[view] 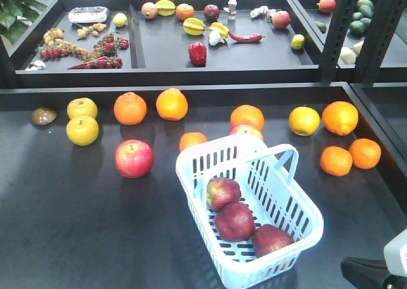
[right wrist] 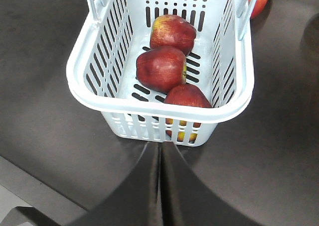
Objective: Pick three apples into basket with both arms
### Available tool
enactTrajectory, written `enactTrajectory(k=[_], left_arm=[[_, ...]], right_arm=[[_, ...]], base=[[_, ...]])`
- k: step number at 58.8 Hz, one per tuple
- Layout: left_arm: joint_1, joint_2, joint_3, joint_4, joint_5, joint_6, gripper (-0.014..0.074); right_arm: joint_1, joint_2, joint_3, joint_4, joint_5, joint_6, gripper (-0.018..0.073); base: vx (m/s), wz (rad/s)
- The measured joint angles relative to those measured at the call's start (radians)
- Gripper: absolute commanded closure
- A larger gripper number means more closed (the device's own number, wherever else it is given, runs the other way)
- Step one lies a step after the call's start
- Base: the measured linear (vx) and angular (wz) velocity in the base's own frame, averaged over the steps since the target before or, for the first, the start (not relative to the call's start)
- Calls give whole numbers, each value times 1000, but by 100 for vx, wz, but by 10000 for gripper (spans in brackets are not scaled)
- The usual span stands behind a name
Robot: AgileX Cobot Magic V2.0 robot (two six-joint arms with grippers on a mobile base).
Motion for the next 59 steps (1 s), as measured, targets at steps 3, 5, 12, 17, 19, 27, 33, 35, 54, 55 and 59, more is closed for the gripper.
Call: enactTrajectory(k=[3, 5, 12, 17, 19, 27, 33, 35, 54, 55, 59], left_arm=[[0, 0, 0, 0, 0, 0, 602], [0, 0, 0, 0, 0, 0, 602], [0, 0, 0, 0, 0, 0, 602], [0, 0, 0, 0, 0, 0, 602], [0, 0, 0, 0, 0, 0, 602], [0, 0, 0, 0, 0, 0, 602], [0, 0, 0, 0, 0, 0, 602], [0, 0, 0, 0, 0, 0, 602], [0, 0, 0, 0, 0, 0, 602], [0, 0, 0, 0, 0, 0, 602], [0, 0, 0, 0, 0, 0, 602]], right_arm=[[0, 0, 0, 0, 0, 0, 567], [0, 0, 0, 0, 0, 0, 567], [0, 0, 0, -10, 2, -6, 567], [0, -7, 1, -12, 3, -8, 567], [0, -15, 1, -12, 3, -8, 567], [-2, -83, 12, -50, -9, -3, 567], [-35, -167, 68, -78, -64, 58, 567], [-53, -196, 97, -82, -88, 95, 567], [-187, -473, 318, -210, -138, 408, 567], [-191, -485, 321, -217, -138, 415, 567], [-209, -549, 333, -253, -139, 441, 567]], base=[[0, 0], [0, 0], [0, 0], [0, 0], [0, 0], [0, 0], [0, 0], [0, 0], [0, 0], [0, 0], [0, 0]])
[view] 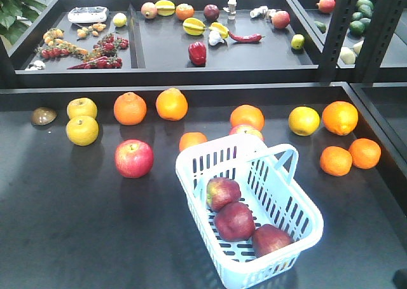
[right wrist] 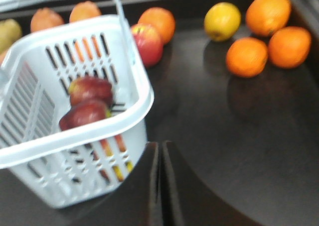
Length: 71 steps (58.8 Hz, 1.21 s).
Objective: Pick three apples into basket with both arms
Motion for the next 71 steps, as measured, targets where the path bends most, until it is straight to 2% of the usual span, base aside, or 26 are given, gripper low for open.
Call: enactTrajectory(k=[11, 24, 38, 71], left_arm=[[0, 0, 0, 0, 2, 0, 602], [0, 0, 0, 0, 2, 0, 602], [0, 0, 0, 0, 2, 0, 602], [0, 0, 0, 0, 2, 0, 602]], right_arm=[[-7, -37, 23, -39, -82, 62, 567], [-7, -38, 23, -48, -123, 81, 567], [-7, -38, 23, -96, -310, 81, 567], [-7, -38, 23, -99, -313, 81, 567]], base=[[0, 0], [0, 0], [0, 0], [0, 0]])
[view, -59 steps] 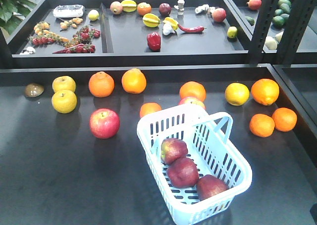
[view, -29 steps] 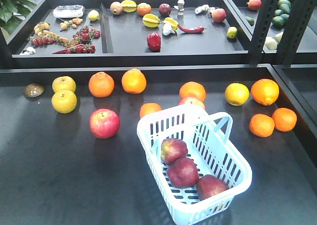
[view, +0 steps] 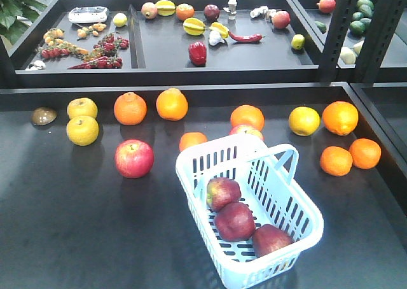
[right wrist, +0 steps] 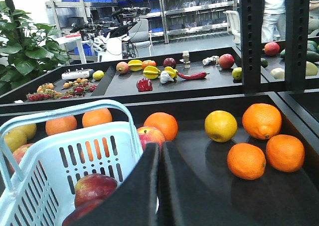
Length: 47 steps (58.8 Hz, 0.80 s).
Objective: Pick three apples into basket with both arms
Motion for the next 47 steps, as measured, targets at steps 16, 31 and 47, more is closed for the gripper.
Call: enactTrajectory(k=[16, 31, 47], left_arm=[[0, 0, 0, 0, 0, 0, 602], [0, 0, 0, 0, 0, 0, 602], [0, 0, 0, 0, 0, 0, 602]], right_arm=[[0, 0, 0, 0, 0, 0, 567], [0, 0, 0, 0, 0, 0, 567], [0, 0, 0, 0, 0, 0, 567]], base=[[0, 0], [0, 0], [0, 0]])
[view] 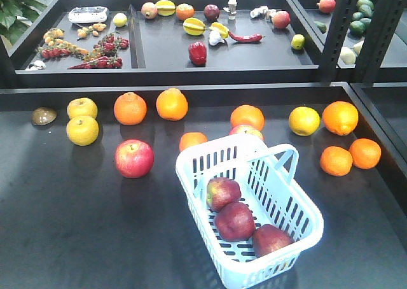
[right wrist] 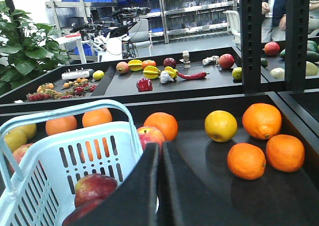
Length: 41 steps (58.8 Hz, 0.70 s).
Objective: Pick three apples into basket with both arms
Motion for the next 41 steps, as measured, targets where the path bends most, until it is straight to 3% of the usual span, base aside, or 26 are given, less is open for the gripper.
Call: enactTrajectory(k=[41], left_arm=[[0, 0, 0, 0, 0, 0, 602]], right_arm=[[0, 0, 0, 0, 0, 0, 567]], base=[[0, 0]])
